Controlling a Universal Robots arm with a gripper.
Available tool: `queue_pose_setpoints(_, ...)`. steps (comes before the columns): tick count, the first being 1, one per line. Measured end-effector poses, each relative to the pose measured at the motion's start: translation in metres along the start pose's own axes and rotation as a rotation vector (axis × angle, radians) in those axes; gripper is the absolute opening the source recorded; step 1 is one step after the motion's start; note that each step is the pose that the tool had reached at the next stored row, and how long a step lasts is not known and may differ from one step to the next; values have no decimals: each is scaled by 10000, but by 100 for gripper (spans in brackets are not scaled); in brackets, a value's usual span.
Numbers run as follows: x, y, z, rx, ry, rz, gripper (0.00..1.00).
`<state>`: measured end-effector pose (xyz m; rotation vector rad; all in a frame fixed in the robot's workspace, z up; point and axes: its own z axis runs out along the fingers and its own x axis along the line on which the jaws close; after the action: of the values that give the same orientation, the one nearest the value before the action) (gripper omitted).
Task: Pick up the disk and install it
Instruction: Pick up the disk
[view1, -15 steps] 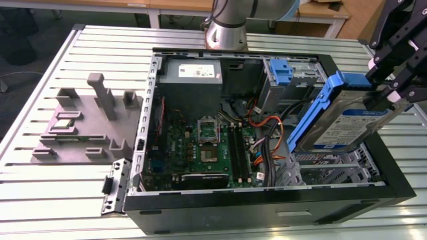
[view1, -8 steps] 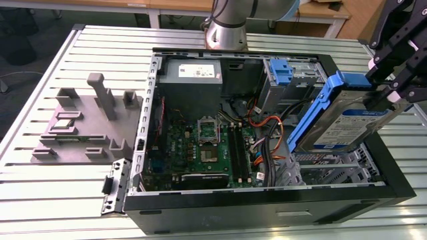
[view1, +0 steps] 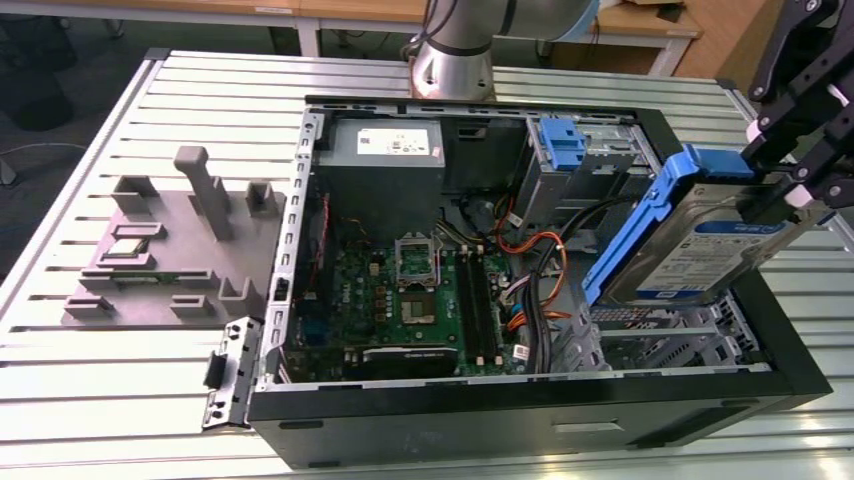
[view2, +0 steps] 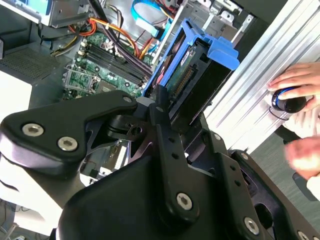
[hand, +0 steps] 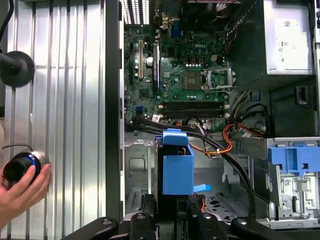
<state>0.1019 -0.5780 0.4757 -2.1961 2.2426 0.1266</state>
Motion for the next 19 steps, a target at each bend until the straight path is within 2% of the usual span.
queue_pose_setpoints(3,0,-44,25,0,2,0,35)
queue_pose_setpoints(8,5,-72,105,0,0,0,35)
queue_pose_setpoints(19,7,-156,163,0,1,0,35)
